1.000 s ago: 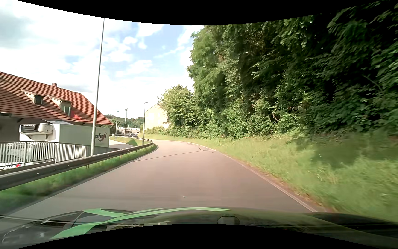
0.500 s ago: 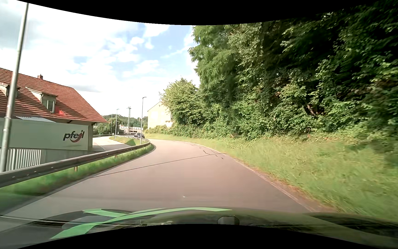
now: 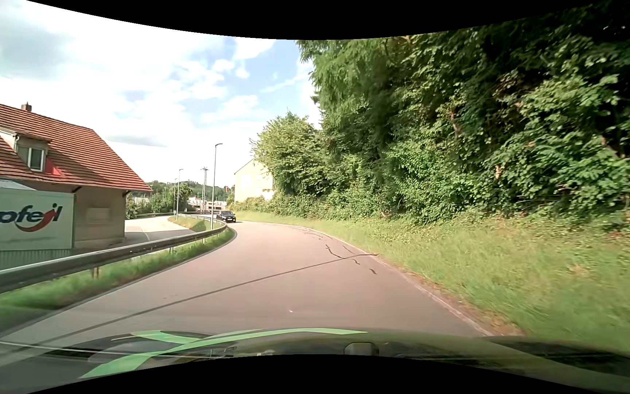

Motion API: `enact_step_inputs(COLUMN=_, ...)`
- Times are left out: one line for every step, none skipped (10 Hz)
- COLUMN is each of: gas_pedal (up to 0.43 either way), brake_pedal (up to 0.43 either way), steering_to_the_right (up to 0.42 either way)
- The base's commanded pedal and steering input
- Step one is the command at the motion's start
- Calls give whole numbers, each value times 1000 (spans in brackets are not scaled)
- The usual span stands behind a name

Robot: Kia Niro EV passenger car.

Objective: Follow the waypoints while adhering to traffic rules and regulations

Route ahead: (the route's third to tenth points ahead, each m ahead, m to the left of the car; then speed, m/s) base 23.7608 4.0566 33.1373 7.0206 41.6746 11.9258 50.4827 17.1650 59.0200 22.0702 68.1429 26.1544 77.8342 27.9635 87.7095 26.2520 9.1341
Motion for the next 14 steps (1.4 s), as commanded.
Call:
enact_step_inputs(gas_pedal=0, brake_pedal=0, steering_to_the_right=-18)
enact_step_inputs(gas_pedal=0, brake_pedal=0, steering_to_the_right=-22)
enact_step_inputs(gas_pedal=8, brake_pedal=0, steering_to_the_right=-26)
enact_step_inputs(gas_pedal=8, brake_pedal=0, steering_to_the_right=-32)
enact_step_inputs(gas_pedal=20, brake_pedal=0, steering_to_the_right=-36)
enact_step_inputs(gas_pedal=39, brake_pedal=0, steering_to_the_right=-38)
enact_step_inputs(gas_pedal=47, brake_pedal=0, steering_to_the_right=-39)
enact_step_inputs(gas_pedal=59, brake_pedal=0, steering_to_the_right=-40)
enact_step_inputs(gas_pedal=59, brake_pedal=0, steering_to_the_right=-44)
enact_step_inputs(gas_pedal=67, brake_pedal=0, steering_to_the_right=-45)
enact_step_inputs(gas_pedal=79, brake_pedal=0, steering_to_the_right=-45)
enact_step_inputs(gas_pedal=87, brake_pedal=0, steering_to_the_right=-46)
enact_step_inputs(gas_pedal=87, brake_pedal=0, steering_to_the_right=-47)
enact_step_inputs(gas_pedal=98, brake_pedal=0, steering_to_the_right=-49)
